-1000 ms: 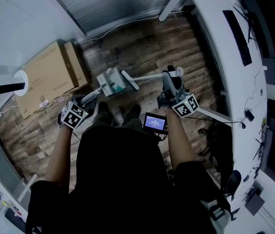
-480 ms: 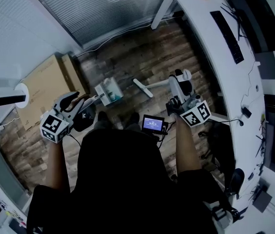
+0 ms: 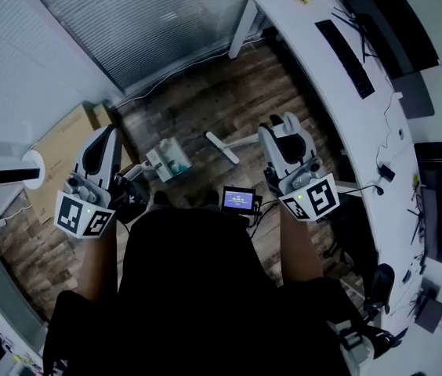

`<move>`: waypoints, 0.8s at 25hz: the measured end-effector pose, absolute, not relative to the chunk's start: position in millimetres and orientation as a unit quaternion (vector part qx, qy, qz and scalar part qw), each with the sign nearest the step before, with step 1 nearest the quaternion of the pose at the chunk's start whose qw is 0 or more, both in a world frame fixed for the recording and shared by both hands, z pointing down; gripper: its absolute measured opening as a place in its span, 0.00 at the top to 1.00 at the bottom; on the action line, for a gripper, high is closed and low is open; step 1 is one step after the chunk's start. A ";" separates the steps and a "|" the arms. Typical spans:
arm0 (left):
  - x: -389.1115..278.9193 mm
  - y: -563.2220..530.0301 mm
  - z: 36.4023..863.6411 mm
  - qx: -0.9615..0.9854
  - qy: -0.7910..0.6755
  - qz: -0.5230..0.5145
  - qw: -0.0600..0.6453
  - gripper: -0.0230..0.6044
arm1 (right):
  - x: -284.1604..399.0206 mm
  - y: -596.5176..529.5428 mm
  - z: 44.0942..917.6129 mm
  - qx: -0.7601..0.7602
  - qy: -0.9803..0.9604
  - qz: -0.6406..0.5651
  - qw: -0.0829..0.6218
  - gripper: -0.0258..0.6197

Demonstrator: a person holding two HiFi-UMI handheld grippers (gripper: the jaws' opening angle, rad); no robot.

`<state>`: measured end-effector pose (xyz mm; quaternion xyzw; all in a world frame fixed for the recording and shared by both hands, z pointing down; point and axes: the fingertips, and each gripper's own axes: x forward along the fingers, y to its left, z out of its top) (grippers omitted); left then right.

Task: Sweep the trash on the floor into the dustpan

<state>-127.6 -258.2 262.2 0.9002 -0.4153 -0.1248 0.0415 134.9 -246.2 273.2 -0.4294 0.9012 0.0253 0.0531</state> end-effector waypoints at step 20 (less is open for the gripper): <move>-86.5 -230.8 291.3 0.898 -0.432 -0.082 0.028 0.97 | 125.4 -212.2 299.3 -0.450 0.891 -0.027 0.058 0.82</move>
